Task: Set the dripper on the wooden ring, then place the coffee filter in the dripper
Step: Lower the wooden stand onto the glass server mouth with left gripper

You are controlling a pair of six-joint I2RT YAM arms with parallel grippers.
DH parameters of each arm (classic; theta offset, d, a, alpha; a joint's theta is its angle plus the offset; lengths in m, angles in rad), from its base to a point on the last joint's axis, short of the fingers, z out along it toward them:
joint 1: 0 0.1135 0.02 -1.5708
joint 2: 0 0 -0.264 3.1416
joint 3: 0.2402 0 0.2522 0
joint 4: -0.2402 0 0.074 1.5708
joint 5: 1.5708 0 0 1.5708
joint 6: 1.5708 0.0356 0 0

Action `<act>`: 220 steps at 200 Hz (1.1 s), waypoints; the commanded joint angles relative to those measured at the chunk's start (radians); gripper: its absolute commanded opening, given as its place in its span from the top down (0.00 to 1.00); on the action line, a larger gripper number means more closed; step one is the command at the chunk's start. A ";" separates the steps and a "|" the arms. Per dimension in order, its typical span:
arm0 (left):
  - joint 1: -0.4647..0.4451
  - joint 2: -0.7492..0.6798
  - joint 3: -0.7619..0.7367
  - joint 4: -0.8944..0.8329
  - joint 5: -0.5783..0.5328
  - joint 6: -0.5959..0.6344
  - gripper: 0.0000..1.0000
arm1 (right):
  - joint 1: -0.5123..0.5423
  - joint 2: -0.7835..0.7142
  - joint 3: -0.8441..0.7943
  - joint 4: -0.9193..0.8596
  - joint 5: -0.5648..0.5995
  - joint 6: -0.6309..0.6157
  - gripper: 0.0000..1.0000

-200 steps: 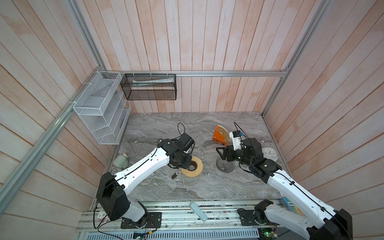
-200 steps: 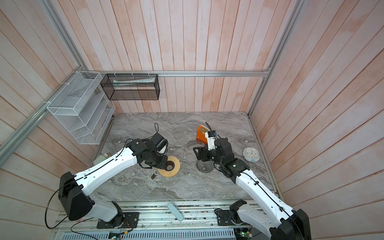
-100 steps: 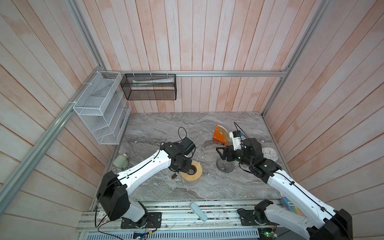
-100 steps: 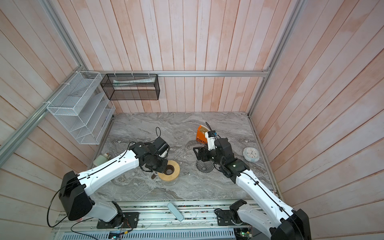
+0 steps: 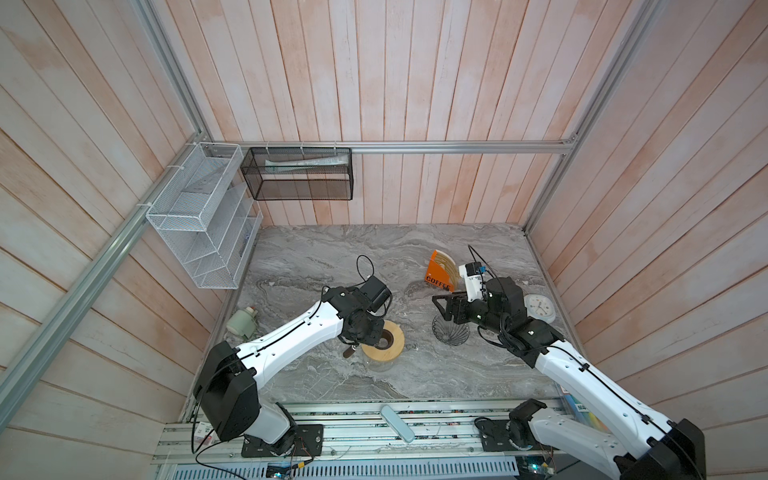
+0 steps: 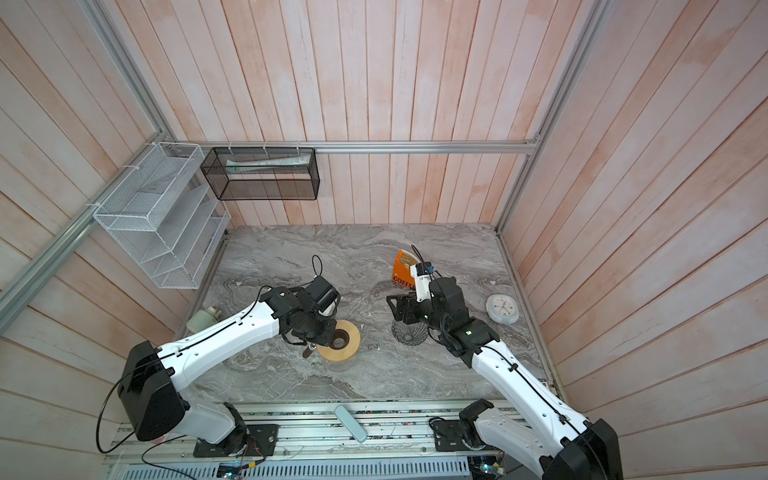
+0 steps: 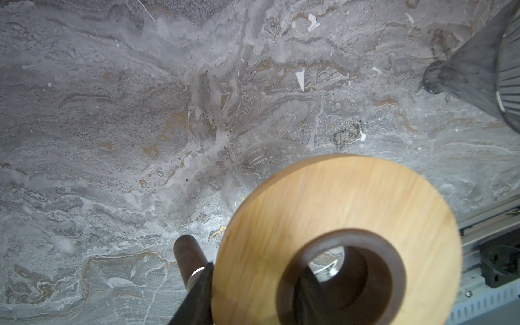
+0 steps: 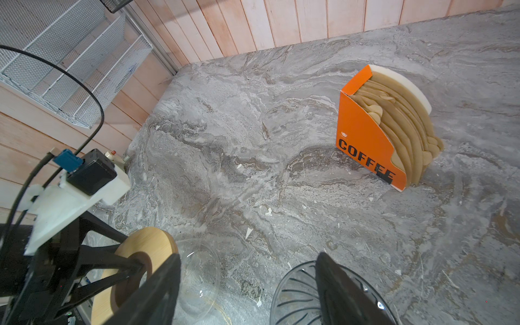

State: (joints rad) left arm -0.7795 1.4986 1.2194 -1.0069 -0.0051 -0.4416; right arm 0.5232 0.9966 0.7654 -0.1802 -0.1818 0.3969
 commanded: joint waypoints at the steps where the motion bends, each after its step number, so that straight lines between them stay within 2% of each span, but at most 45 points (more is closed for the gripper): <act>1: -0.003 -0.001 -0.018 0.029 -0.006 -0.014 0.85 | 0.005 -0.013 -0.017 0.007 0.002 0.011 0.24; 121: -0.003 -0.017 -0.035 0.048 -0.039 -0.022 0.74 | 0.005 -0.014 -0.021 0.013 -0.001 0.020 0.24; 161: -0.003 -0.035 -0.035 0.041 -0.056 -0.027 0.58 | 0.005 -0.012 -0.020 0.012 -0.002 0.019 0.24; 220: -0.003 -0.048 -0.032 0.043 -0.056 -0.029 0.55 | 0.006 -0.013 -0.017 0.016 -0.010 0.023 0.24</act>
State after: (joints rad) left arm -0.7795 1.4727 1.1927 -0.9794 -0.0570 -0.4606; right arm 0.5232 0.9909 0.7551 -0.1795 -0.1822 0.4171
